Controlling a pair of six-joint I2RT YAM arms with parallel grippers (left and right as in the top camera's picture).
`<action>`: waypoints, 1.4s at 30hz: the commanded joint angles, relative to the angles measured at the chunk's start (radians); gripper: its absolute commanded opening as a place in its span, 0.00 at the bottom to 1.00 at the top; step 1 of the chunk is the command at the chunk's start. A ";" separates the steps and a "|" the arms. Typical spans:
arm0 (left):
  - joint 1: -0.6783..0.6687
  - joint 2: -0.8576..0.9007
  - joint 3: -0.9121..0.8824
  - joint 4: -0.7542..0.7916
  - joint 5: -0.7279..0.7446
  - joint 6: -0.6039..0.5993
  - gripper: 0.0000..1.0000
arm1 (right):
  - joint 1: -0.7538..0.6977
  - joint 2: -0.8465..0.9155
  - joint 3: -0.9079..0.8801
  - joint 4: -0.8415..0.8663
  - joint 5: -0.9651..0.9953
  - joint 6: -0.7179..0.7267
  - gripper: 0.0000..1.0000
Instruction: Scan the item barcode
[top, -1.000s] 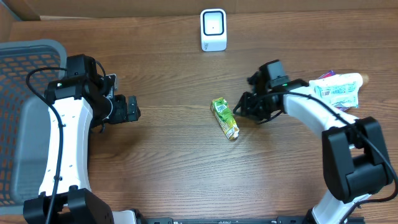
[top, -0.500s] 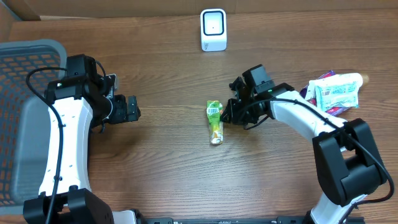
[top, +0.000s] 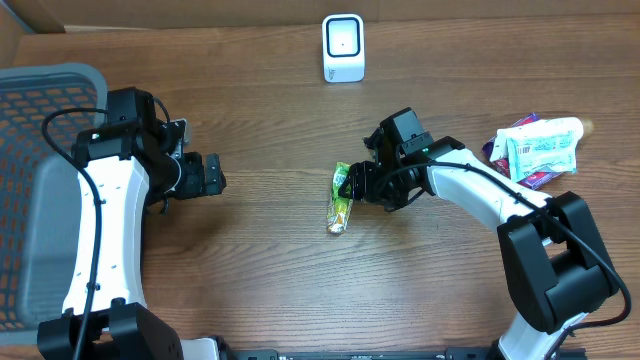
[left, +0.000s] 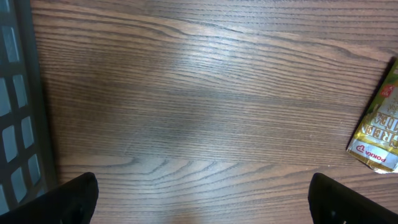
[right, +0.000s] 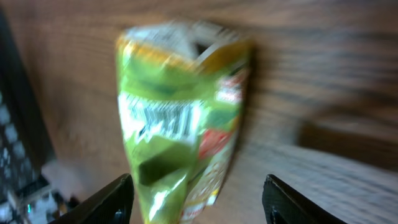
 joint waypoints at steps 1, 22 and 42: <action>0.004 0.006 0.006 0.000 0.006 0.016 1.00 | -0.005 0.015 0.012 0.039 0.083 0.110 0.67; 0.004 0.006 0.006 0.000 0.006 0.016 1.00 | 0.053 0.129 0.012 0.241 -0.146 0.134 0.22; 0.004 0.006 0.006 0.000 0.006 0.016 1.00 | 0.065 0.079 0.019 0.168 -0.137 -0.002 0.75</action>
